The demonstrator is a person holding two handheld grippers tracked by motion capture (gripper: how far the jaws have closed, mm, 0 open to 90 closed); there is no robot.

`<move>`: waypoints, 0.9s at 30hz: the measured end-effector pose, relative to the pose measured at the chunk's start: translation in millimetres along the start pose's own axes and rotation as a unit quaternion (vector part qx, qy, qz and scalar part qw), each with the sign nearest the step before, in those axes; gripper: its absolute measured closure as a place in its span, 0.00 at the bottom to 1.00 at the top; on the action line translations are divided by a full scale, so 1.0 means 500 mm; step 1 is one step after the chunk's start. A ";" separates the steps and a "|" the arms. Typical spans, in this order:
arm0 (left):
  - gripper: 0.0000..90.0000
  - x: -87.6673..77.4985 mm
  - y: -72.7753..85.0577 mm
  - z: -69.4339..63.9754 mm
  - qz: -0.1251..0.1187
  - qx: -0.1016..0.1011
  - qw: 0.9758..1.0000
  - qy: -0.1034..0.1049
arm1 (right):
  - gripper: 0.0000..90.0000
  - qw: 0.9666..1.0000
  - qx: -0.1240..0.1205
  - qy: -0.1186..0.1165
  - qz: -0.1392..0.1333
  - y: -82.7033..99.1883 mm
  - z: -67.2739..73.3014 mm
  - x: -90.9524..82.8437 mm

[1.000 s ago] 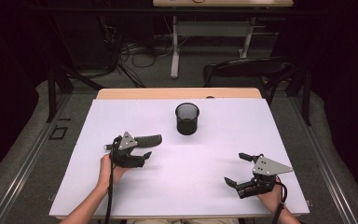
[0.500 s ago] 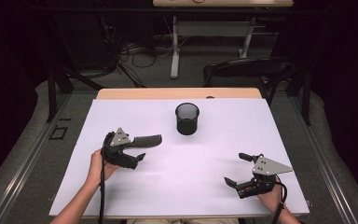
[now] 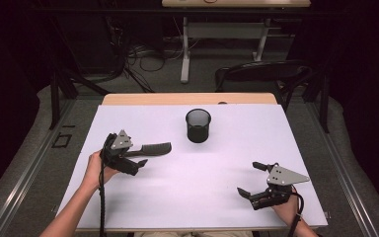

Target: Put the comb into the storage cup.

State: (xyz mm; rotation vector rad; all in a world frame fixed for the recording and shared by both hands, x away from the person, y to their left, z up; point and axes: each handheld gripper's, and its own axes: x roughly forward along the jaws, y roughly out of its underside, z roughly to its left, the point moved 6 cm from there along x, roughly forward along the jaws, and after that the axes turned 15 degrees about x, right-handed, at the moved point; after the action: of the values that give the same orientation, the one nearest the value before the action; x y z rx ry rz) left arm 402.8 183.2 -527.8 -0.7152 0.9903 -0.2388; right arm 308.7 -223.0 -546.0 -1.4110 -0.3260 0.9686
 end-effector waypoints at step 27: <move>0.00 0.009 0.024 0.072 0.046 0.062 0.997 0.016 | 0.00 1.000 0.003 -0.005 0.005 0.002 -0.001 0.002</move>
State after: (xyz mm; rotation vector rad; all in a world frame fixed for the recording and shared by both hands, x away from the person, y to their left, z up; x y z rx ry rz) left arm 433.6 205.9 -526.0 -0.5532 1.0275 -0.2286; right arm 309.2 -222.6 -547.1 -1.4045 -0.3232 0.9838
